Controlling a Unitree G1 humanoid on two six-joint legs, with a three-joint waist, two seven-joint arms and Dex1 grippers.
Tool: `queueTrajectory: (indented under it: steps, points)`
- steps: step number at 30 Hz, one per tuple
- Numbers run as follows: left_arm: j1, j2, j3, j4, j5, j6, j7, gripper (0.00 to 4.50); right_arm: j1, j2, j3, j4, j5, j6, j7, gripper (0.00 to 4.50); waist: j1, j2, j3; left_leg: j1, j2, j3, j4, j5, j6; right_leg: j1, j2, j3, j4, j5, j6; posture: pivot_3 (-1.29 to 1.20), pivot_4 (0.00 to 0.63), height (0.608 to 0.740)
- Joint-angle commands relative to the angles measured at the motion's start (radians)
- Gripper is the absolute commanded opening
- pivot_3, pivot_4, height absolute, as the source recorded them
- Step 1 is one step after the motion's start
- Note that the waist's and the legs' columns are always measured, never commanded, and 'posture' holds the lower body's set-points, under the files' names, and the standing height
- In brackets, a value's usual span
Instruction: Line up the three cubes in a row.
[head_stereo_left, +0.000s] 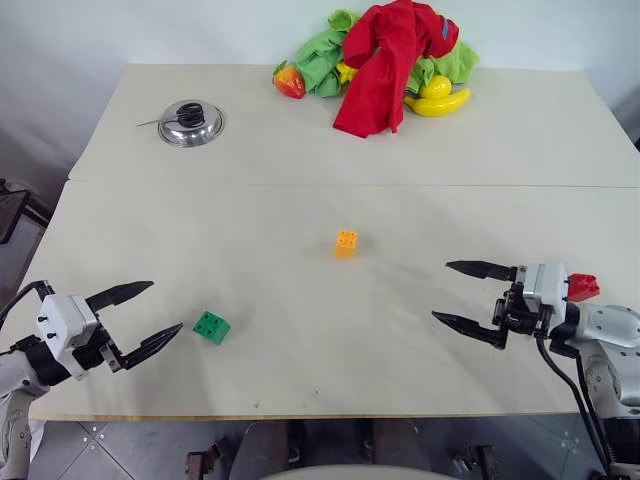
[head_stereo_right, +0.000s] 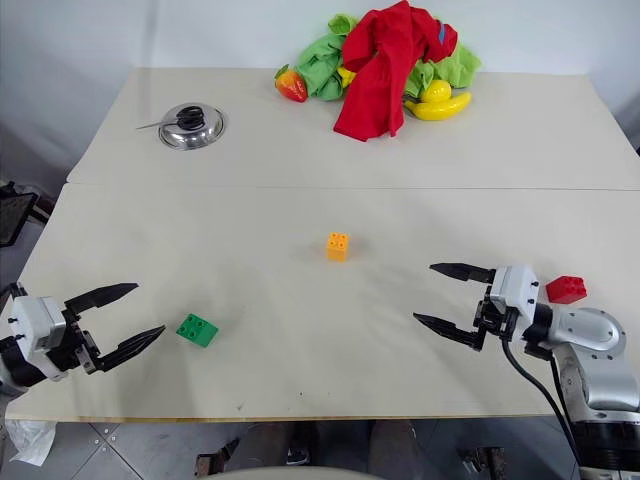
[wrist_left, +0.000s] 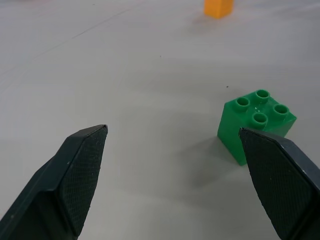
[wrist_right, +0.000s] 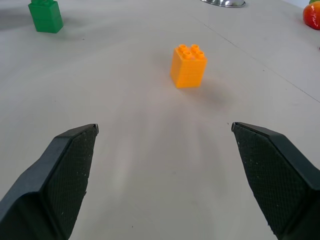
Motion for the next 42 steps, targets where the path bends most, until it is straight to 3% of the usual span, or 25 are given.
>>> queueTrajectory:
  steps: [1,6,9,11,14,18,24,29,33,36,42]
  points:
    - [-0.001,-0.007,0.026,-0.066,-0.039,0.022,0.029,4.47,-0.001,0.014,-0.022,-0.019,0.007,-0.014,-0.026,4.5,0.001,0.0,0.0,0.0,0.0,0.0,0.0,0.0,0.0,0.0,0.0,0.0,0.0,0.0,0.0,0.0,0.15,0.74]
    - [-0.072,0.014,-0.005,-0.232,-0.265,0.316,0.134,4.47,0.042,0.022,-0.159,-0.105,0.092,0.08,-0.173,4.5,0.019,0.0,0.0,0.0,0.0,0.0,0.001,0.0,0.0,0.0,0.0,0.0,0.001,0.0,0.0,0.0,0.15,0.74]
    - [-0.139,0.062,-0.136,-0.269,-0.153,0.343,0.13,4.47,0.121,0.026,-0.3,-0.173,0.13,0.122,-0.276,4.5,0.034,0.001,0.0,0.0,-0.001,-0.003,0.001,0.0,0.0,0.001,-0.001,0.0,0.001,0.0,0.0,0.0,0.15,0.74]
    - [-0.209,0.029,-0.212,-0.279,-0.092,0.303,0.158,4.47,0.194,0.043,-0.401,-0.212,0.141,0.134,-0.335,4.5,0.042,0.003,-0.001,0.0,-0.003,-0.002,0.0,0.0,0.0,0.001,0.0,0.0,0.001,0.0,0.0,0.0,0.15,0.74]
    - [-0.314,-0.027,-0.308,-0.281,-0.093,0.332,0.177,4.47,0.326,0.093,-0.569,-0.245,0.147,0.139,-0.425,4.5,0.054,0.002,-0.001,-0.001,-0.004,-0.002,0.0,0.0,0.0,0.001,0.0,0.0,0.0,0.0,0.0,0.0,0.15,0.74]
    - [-0.406,-0.031,-0.405,-0.265,-0.098,0.359,0.106,4.47,0.479,0.196,-0.707,-0.246,0.15,0.146,-0.523,4.5,0.048,0.002,-0.002,0.0,-0.004,-0.001,-0.001,0.0,0.0,0.001,0.002,0.001,-0.001,0.0,0.0,0.0,0.15,0.74]
    - [-0.504,-0.028,-0.501,-0.232,-0.08,0.378,0.009,4.47,0.642,0.297,-0.702,-0.271,0.091,0.151,-0.588,4.5,0.022,0.004,-0.003,0.003,-0.002,0.004,-0.003,0.001,-0.002,0.001,0.004,0.006,0.0,0.0,0.0,0.0,0.15,0.74]
    - [-0.515,-0.017,-0.542,-0.217,-0.063,0.377,-0.052,4.47,0.641,0.196,-0.707,-0.409,0.209,0.455,-0.739,4.5,0.002,0.006,-0.003,0.007,0.003,0.008,-0.003,0.002,-0.003,0.0,0.005,0.012,0.001,0.0,0.0,0.0,0.15,0.74]
    - [-0.516,-0.034,-0.556,-0.207,-0.038,0.361,-0.055,4.47,0.559,0.049,-0.703,-0.424,0.292,0.702,-0.854,4.5,0.003,0.006,-0.003,0.007,0.004,0.008,-0.003,0.002,-0.003,-0.001,0.005,0.013,0.002,0.0,0.0,0.0,0.15,0.74]
    - [-0.507,-0.041,-0.571,-0.212,-0.007,0.345,-0.05,4.47,0.429,-0.079,-0.626,-0.336,0.251,0.857,-0.931,4.5,0.008,0.006,-0.003,0.006,0.003,0.009,-0.003,0.002,-0.003,-0.002,0.004,0.013,0.002,0.0,0.0,0.0,0.15,0.74]
    - [-0.48,-0.038,-0.556,-0.238,0.005,0.349,-0.034,4.47,0.202,-0.175,-0.5,-0.159,0.188,1.005,-0.976,4.5,0.029,0.005,-0.003,-0.001,0.002,0.008,-0.003,0.003,-0.002,-0.007,0.004,0.011,0.002,0.0,-0.001,0.0,0.15,0.74]
